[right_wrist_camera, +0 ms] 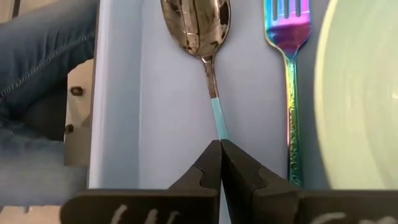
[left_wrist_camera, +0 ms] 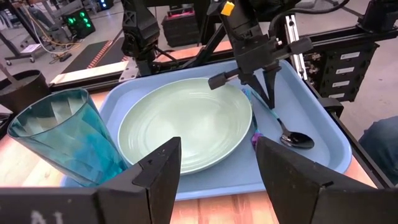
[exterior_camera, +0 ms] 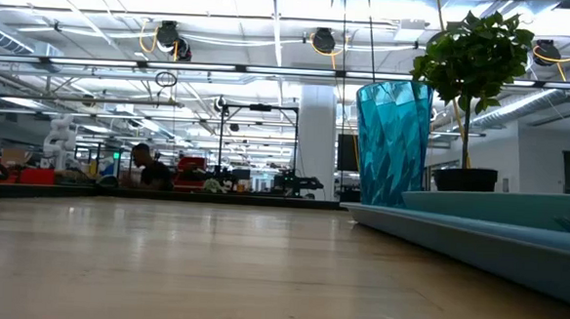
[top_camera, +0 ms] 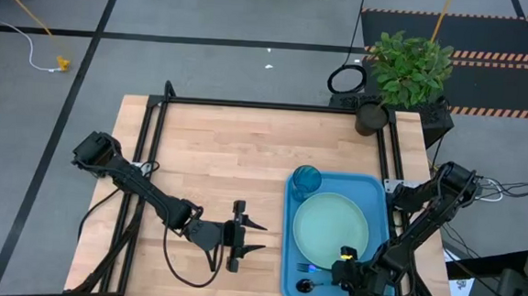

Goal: Pick and place plate/cup/fork/spoon on tray
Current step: Put the blue spoon on the blue serving tray to the left of the blue fork

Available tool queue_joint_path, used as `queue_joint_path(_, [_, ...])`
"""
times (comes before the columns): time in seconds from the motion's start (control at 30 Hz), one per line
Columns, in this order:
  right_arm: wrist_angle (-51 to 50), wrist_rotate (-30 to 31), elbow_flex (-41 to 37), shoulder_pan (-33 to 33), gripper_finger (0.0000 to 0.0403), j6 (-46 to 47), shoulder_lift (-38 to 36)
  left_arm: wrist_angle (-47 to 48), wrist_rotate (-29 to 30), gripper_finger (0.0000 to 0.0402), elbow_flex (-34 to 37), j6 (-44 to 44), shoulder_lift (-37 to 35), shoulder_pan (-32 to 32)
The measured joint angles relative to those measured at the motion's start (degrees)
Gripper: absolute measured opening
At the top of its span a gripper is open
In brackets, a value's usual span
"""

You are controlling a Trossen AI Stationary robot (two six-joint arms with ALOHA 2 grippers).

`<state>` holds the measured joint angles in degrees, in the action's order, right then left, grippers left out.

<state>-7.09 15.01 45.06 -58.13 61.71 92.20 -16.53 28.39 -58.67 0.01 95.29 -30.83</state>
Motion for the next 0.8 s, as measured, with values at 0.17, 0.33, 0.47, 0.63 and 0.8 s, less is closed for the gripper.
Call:
queue_joint_path(0.17, [3.49, 1.13, -0.07, -0.01, 0.0000, -1.55, 0.07, 0.00, 0.00, 0.0211, 0.00, 0.00, 0.00, 0.00])
queue_joint_path(0.33, [6.61, 1.29, -0.07, 0.00, 0.0000, -4.13, -0.29, 0.00, 0.02, 0.0211, 0.00, 0.12, 0.00, 0.00])
queue_joint_path(0.47, [6.69, 1.94, -0.07, 0.02, 0.0000, -5.68, -1.99, 0.00, 0.02, 0.0211, -0.01, 0.19, 0.00, 0.00])
queue_joint_path(0.63, [4.75, 4.39, -0.04, 0.02, 0.0000, -6.53, -4.84, -0.07, 0.02, 0.0211, 0.00, 0.81, 0.00, 0.00])
queue_joint_path(0.8, [-6.48, 0.91, -0.02, -1.77, 0.0000, 2.51, -5.77, -0.07, 0.02, 0.0211, 0.00, 0.87, 0.00, 0.00])
